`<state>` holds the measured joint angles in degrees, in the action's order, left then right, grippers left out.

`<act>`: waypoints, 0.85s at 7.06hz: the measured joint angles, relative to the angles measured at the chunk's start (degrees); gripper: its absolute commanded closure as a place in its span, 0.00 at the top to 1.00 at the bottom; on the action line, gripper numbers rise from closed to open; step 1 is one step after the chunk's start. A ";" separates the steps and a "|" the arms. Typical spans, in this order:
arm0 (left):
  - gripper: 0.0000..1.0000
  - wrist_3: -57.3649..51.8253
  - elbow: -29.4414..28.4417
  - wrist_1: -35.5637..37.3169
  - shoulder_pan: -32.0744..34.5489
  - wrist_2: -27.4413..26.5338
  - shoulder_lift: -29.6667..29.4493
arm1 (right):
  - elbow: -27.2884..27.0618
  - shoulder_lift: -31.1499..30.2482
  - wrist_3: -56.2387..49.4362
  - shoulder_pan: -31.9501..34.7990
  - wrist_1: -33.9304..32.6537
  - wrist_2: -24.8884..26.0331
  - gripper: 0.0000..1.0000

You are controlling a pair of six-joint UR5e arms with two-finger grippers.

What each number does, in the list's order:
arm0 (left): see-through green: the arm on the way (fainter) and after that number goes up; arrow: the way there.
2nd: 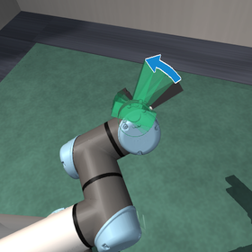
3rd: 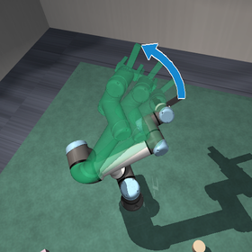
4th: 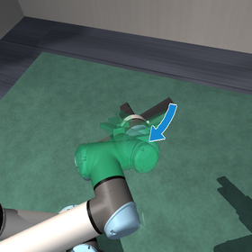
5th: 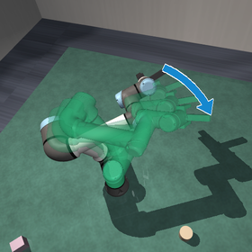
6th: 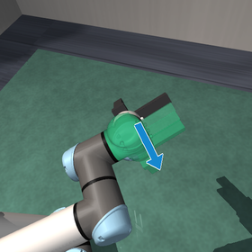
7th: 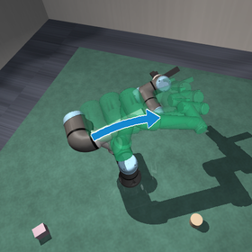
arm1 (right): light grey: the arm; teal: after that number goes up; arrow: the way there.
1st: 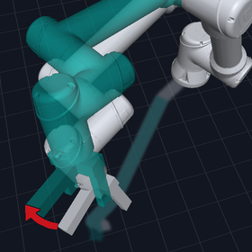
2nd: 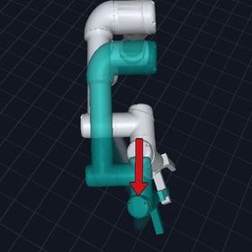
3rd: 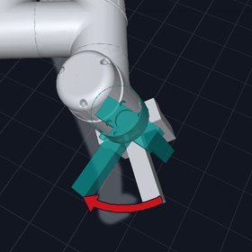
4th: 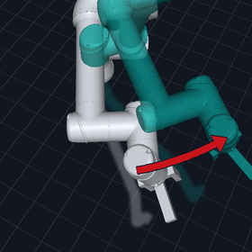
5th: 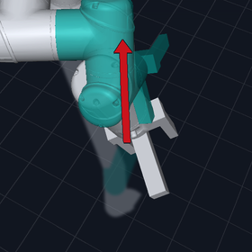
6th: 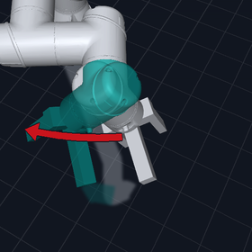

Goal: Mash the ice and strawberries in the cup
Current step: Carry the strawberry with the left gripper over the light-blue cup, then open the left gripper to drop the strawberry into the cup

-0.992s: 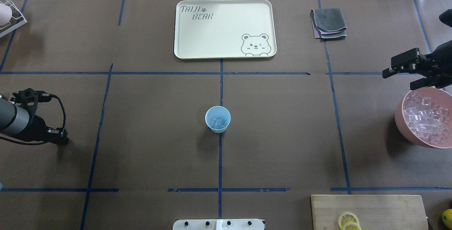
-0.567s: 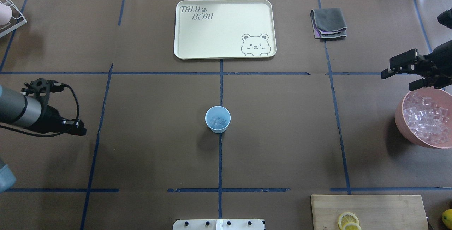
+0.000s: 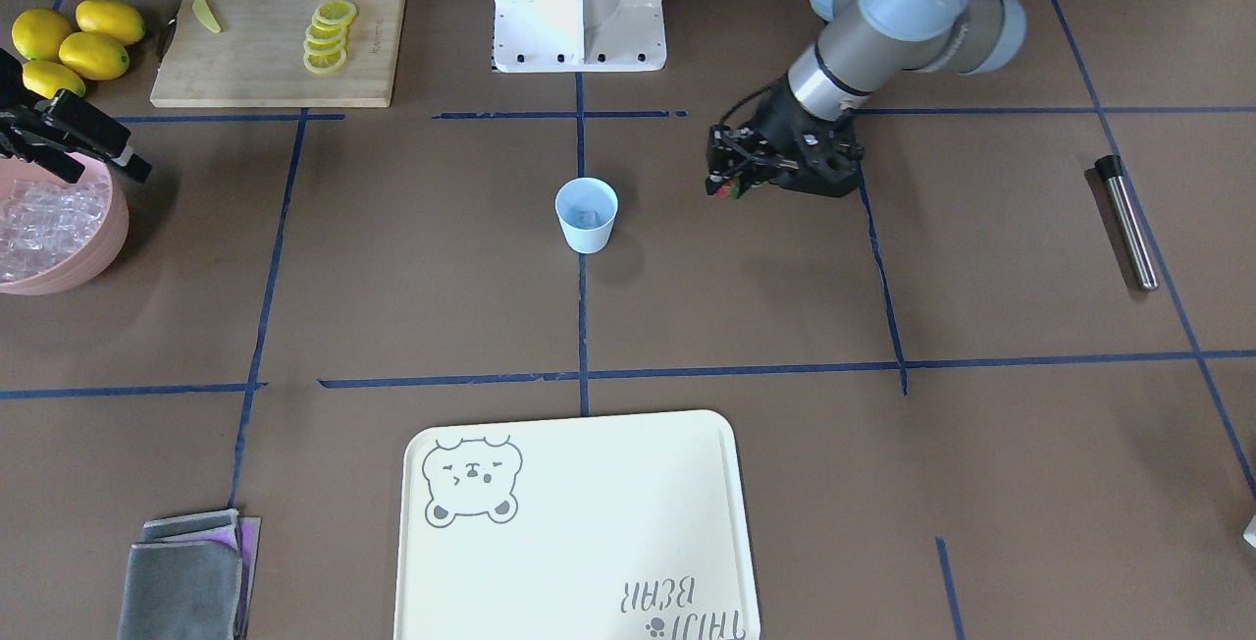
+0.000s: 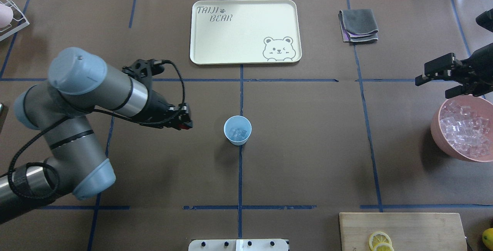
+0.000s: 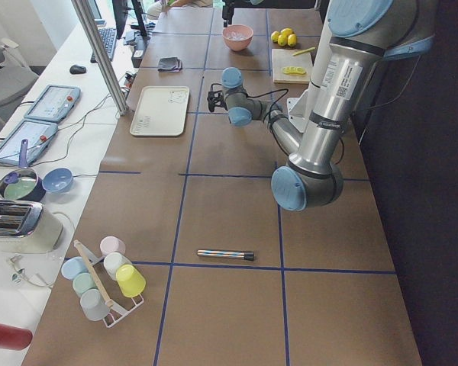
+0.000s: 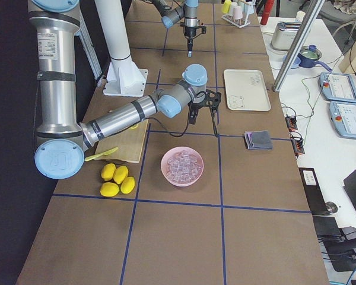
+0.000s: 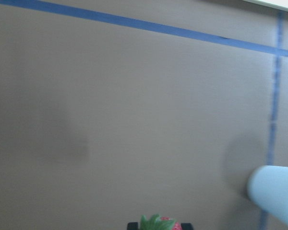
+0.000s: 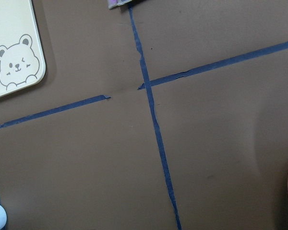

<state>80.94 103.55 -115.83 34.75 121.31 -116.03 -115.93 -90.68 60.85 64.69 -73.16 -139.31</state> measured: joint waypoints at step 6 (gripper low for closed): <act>0.09 5.13 -5.32 1.23 -5.82 -7.51 -10.42 | 0.17 0.42 0.03 0.02 0.03 -0.06 1.00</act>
<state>86.08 98.23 -114.60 28.93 113.80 -126.45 -115.77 -90.27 60.88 64.70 -73.13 -139.37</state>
